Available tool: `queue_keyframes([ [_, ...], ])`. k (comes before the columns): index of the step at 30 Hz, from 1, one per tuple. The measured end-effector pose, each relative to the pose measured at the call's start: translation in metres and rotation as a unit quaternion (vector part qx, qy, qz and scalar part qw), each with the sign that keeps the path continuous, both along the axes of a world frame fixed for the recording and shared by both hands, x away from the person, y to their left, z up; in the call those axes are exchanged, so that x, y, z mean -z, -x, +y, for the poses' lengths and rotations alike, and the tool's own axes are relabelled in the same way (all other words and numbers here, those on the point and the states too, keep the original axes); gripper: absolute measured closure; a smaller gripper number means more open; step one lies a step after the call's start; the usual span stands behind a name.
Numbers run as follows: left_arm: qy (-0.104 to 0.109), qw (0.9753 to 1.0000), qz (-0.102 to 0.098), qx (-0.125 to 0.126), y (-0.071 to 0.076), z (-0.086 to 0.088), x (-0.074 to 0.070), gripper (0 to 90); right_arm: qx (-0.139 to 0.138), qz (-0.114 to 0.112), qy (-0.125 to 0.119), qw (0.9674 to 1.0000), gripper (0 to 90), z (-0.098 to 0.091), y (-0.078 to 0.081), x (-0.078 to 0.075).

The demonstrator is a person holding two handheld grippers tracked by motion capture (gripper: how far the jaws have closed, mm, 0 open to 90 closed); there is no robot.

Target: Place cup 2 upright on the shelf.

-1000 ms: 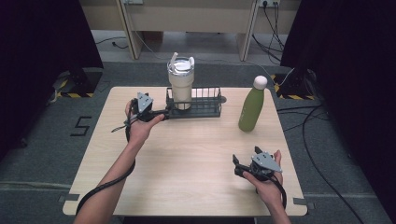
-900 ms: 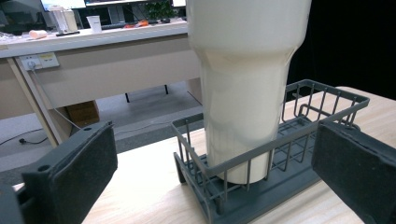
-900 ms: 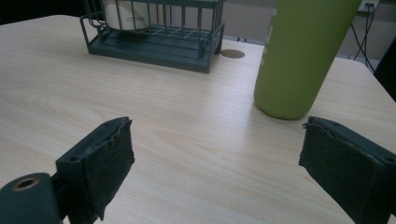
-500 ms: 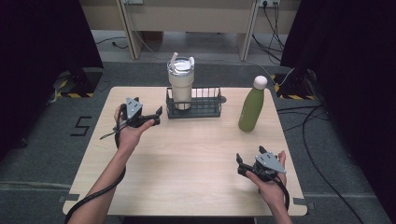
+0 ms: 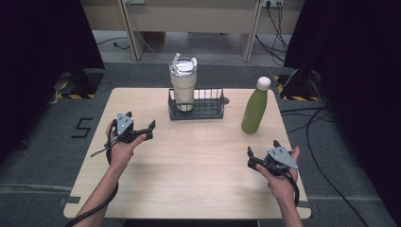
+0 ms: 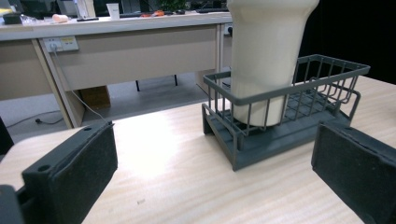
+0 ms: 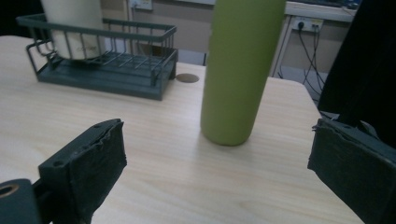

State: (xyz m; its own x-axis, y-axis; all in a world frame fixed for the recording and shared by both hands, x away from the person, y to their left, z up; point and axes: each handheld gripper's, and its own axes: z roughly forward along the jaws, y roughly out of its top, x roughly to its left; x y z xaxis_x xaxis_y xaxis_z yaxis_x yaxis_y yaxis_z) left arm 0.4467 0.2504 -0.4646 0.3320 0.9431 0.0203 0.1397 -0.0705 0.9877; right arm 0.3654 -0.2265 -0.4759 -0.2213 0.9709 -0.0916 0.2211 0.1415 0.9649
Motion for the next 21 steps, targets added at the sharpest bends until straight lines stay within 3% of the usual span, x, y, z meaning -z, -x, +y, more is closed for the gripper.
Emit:
queue_keyframes([
  [13,0.005,0.9999,0.003,-0.014,0.012,0.011,0.002,0.0,0.023,-0.012,0.008,0.9996,1.2,0.001,-0.028,-0.014],
  [21,0.006,0.9998,0.007,-0.019,0.016,0.014,0.005,0.0,0.012,-0.008,0.007,0.9999,4.0,0.006,-0.049,-0.019],
])
